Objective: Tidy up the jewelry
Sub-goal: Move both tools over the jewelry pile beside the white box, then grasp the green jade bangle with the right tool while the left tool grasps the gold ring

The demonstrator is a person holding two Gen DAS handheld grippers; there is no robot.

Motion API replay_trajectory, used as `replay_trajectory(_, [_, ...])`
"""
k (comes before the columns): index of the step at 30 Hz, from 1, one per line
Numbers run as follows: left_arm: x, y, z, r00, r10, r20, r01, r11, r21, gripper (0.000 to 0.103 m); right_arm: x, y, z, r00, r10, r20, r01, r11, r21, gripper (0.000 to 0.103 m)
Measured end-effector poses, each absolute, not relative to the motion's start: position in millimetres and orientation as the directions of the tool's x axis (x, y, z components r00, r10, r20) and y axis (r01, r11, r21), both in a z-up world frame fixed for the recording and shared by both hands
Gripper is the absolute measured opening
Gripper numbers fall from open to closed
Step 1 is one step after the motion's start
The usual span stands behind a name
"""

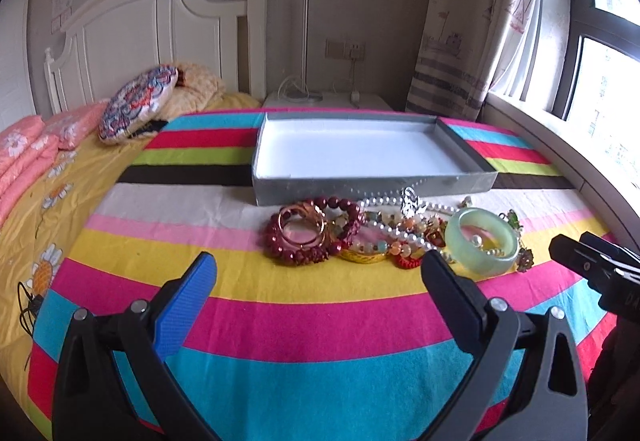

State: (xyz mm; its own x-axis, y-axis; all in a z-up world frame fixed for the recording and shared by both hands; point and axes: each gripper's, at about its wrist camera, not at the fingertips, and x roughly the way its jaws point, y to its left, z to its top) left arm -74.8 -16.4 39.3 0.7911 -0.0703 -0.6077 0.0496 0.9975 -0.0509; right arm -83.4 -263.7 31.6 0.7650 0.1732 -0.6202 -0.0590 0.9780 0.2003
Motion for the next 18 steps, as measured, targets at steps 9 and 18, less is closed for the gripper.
replay_trajectory(9, [-47, -12, 24, 0.721, -0.072, -0.689, 0.04, 0.997, -0.062, 0.101, -58, -260, 18, 0.662, 0.174, -0.729, -0.135, 0.984, 0.112, 0.099])
replay_trajectory(18, [-48, -6, 21, 0.7, -0.068, -0.711, 0.035, 0.998, -0.06, 0.101, -44, -240, 28, 0.649, 0.233, -0.724, -0.268, 0.961, 0.069, 0.079])
